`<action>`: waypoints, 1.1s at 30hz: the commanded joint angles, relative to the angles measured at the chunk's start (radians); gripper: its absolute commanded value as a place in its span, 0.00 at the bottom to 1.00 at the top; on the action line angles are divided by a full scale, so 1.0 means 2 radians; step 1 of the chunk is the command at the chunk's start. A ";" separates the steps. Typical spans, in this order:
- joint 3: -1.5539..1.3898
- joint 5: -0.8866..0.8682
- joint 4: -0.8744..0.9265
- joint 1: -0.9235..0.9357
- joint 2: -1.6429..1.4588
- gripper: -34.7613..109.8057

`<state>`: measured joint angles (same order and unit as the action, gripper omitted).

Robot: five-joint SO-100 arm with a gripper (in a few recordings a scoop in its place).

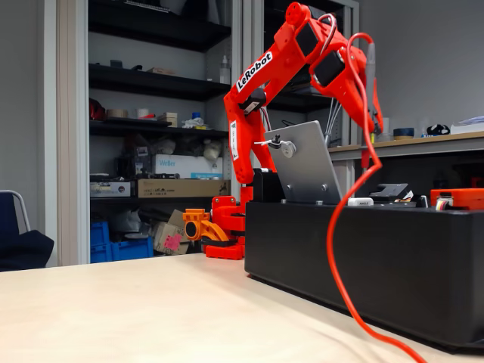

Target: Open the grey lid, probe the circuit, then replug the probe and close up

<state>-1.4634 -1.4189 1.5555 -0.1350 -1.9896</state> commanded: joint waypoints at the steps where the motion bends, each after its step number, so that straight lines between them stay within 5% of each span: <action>1: -0.022 0.004 -0.004 0.002 -0.037 0.24; 33: -0.167 0.080 -0.068 0.062 -0.119 0.24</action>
<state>-1.7840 -1.2655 1.4251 -0.0138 -2.1844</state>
